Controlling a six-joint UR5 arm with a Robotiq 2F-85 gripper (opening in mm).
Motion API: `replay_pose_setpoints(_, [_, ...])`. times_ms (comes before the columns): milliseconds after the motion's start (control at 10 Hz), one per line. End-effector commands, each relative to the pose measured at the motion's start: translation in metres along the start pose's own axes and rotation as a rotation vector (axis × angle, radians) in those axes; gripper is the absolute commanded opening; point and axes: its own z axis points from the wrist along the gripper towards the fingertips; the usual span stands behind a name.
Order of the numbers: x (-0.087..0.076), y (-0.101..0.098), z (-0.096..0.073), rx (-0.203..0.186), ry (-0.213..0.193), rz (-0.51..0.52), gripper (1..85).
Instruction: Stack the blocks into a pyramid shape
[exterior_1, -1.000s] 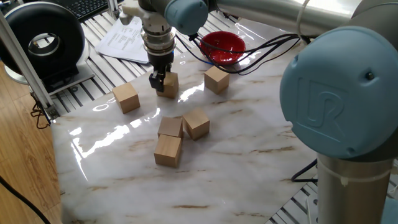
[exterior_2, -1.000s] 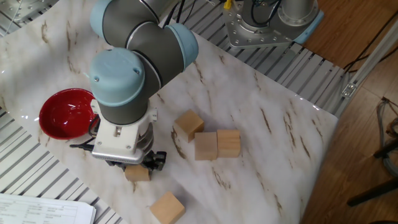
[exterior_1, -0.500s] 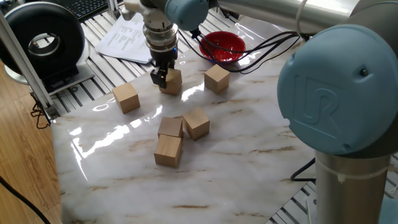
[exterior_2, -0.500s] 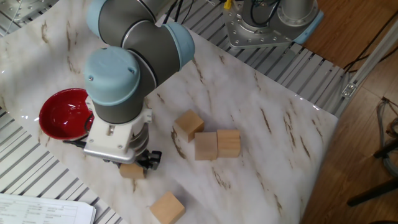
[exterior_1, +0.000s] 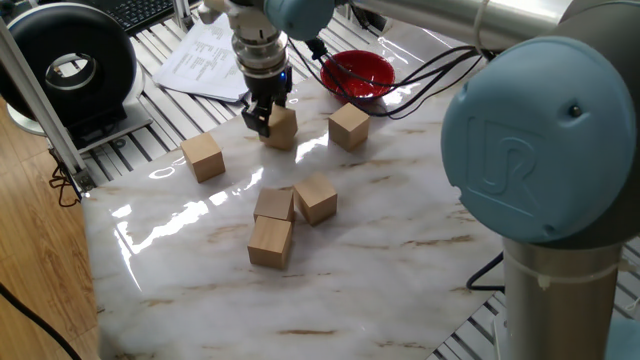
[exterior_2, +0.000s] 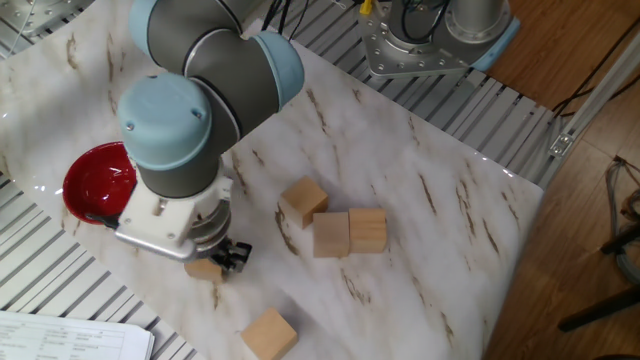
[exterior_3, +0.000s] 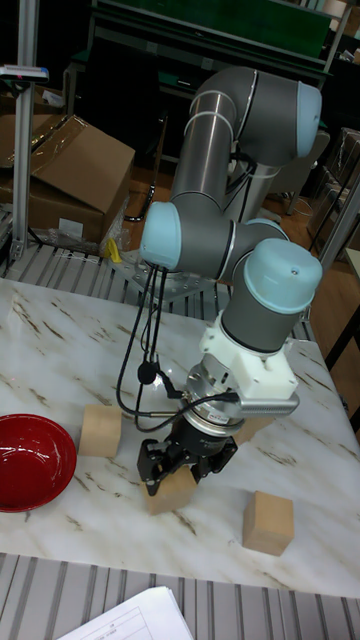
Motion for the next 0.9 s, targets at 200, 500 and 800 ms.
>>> replay_pose_setpoints(200, [0.002,-0.006,-0.006,-0.029,0.021,0.098,48.0])
replay_pose_setpoints(500, [0.011,-0.019,-0.021,-0.043,0.046,0.093,48.0])
replay_pose_setpoints(800, [0.013,-0.011,-0.025,-0.090,0.053,0.128,48.3])
